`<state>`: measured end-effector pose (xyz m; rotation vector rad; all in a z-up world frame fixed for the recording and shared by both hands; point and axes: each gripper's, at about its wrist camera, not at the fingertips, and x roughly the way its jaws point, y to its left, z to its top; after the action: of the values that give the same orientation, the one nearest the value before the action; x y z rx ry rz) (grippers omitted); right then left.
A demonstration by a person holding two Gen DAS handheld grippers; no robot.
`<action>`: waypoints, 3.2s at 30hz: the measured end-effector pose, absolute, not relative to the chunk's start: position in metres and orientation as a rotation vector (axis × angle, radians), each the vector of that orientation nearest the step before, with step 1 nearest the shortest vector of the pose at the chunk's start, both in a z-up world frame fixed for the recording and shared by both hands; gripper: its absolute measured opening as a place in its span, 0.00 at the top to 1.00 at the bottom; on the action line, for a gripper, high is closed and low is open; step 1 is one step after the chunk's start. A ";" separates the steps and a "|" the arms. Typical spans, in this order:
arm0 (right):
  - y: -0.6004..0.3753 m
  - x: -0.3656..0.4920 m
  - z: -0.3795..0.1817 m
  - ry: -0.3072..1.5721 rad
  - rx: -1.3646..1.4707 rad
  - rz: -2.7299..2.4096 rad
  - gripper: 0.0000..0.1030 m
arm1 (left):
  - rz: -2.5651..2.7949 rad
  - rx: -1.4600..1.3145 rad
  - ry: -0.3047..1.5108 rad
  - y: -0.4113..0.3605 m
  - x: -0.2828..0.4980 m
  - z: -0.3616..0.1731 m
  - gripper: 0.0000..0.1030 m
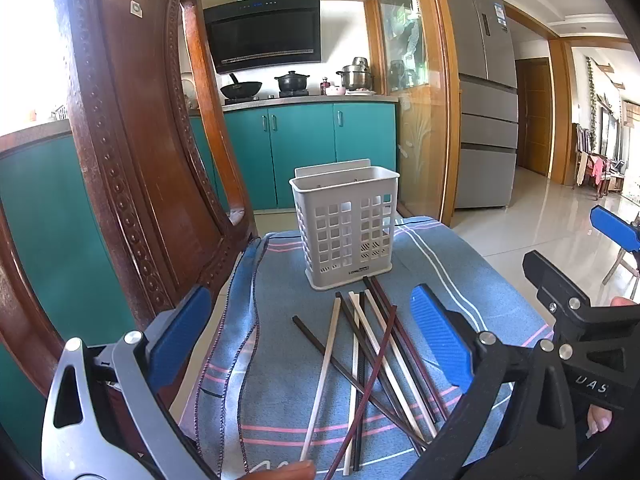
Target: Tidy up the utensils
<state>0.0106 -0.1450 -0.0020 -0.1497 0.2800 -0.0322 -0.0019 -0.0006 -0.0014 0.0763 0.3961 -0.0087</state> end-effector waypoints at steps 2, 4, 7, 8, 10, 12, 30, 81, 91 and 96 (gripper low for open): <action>-0.145 0.011 -0.002 0.278 -0.150 -0.033 0.03 | -0.012 0.077 0.396 0.000 -0.003 -0.002 0.03; -0.145 0.011 -0.002 0.275 -0.153 -0.036 0.03 | -0.008 0.081 0.398 0.000 -0.004 -0.002 0.03; -0.146 0.011 -0.003 0.275 -0.148 -0.038 0.03 | -0.007 0.076 0.402 -0.001 0.003 -0.008 0.03; -0.147 0.010 -0.003 0.274 -0.148 -0.038 0.03 | -0.006 0.075 0.401 -0.001 0.002 -0.008 0.03; -0.148 0.010 -0.004 0.274 -0.147 -0.038 0.03 | -0.005 0.073 0.401 -0.001 0.003 -0.007 0.03; -0.148 0.010 -0.004 0.274 -0.147 -0.038 0.03 | -0.006 0.073 0.401 -0.001 0.002 -0.008 0.03; -0.154 0.007 -0.003 0.269 -0.137 -0.044 0.03 | -0.006 0.070 0.403 0.001 0.004 -0.007 0.03; -0.157 0.006 -0.002 0.267 -0.142 -0.048 0.03 | -0.006 0.072 0.405 0.001 0.005 -0.006 0.03; -0.167 0.036 -0.013 0.406 -0.214 -0.148 0.03 | 0.010 0.106 0.546 0.003 0.022 -0.024 0.03; -0.178 0.078 -0.033 0.613 -0.200 -0.113 0.16 | -0.003 0.095 0.750 0.009 0.046 -0.055 0.03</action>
<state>0.0780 -0.1776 -0.0330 -0.2001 0.6126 -0.1134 0.0464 0.0087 -0.0552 0.0951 0.7499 -0.0031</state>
